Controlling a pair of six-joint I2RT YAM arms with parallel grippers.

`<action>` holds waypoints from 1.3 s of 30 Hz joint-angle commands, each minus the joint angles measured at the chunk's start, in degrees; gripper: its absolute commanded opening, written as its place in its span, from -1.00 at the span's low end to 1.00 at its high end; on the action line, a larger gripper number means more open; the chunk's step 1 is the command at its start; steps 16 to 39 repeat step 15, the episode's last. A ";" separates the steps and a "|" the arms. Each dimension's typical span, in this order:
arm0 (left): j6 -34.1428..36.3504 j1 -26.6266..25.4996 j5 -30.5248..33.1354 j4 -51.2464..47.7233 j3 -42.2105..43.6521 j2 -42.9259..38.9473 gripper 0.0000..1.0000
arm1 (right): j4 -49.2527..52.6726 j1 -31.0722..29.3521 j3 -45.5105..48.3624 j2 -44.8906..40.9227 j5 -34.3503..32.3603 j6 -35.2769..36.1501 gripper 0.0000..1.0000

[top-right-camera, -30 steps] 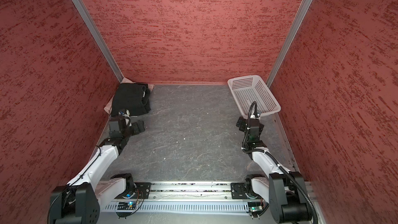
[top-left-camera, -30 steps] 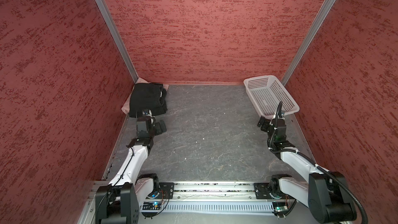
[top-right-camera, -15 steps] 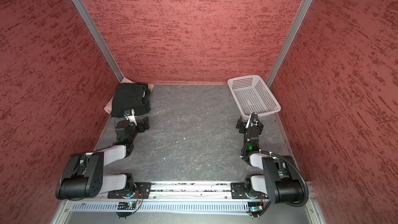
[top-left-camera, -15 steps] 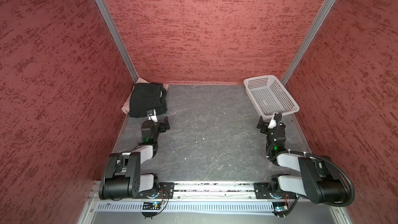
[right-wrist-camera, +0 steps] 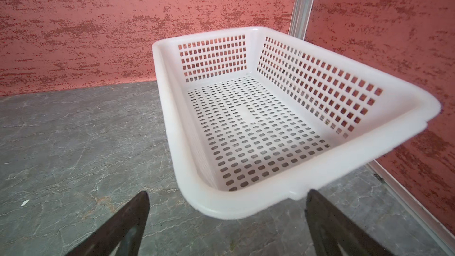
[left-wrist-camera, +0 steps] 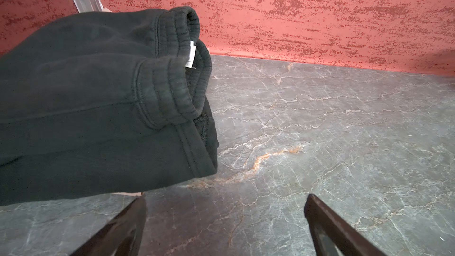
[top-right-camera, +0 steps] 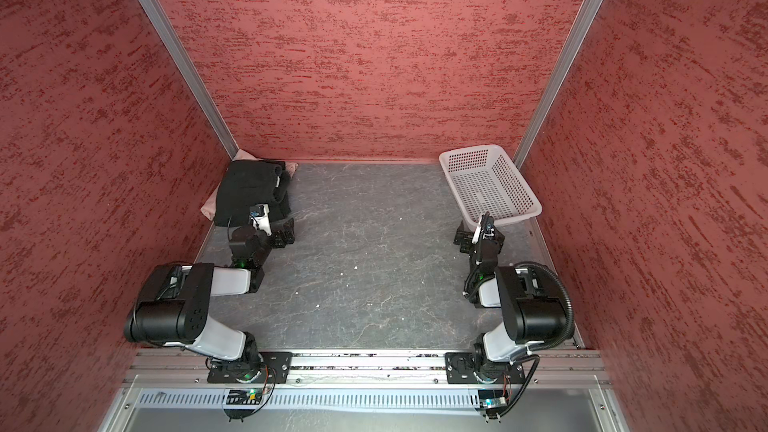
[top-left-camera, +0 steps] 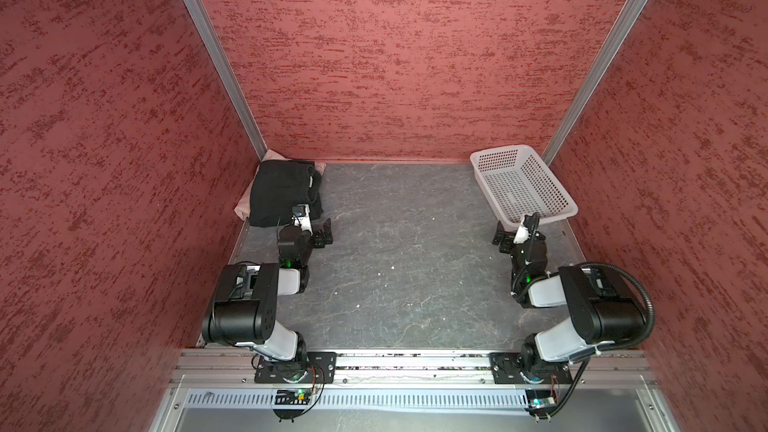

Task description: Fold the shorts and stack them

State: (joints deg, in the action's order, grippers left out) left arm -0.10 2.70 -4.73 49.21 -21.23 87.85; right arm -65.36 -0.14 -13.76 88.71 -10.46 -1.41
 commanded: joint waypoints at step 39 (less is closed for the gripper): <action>1.07 -0.33 -0.55 1.41 -0.83 -0.05 0.99 | -2.95 0.36 -1.18 -0.20 1.19 1.01 0.98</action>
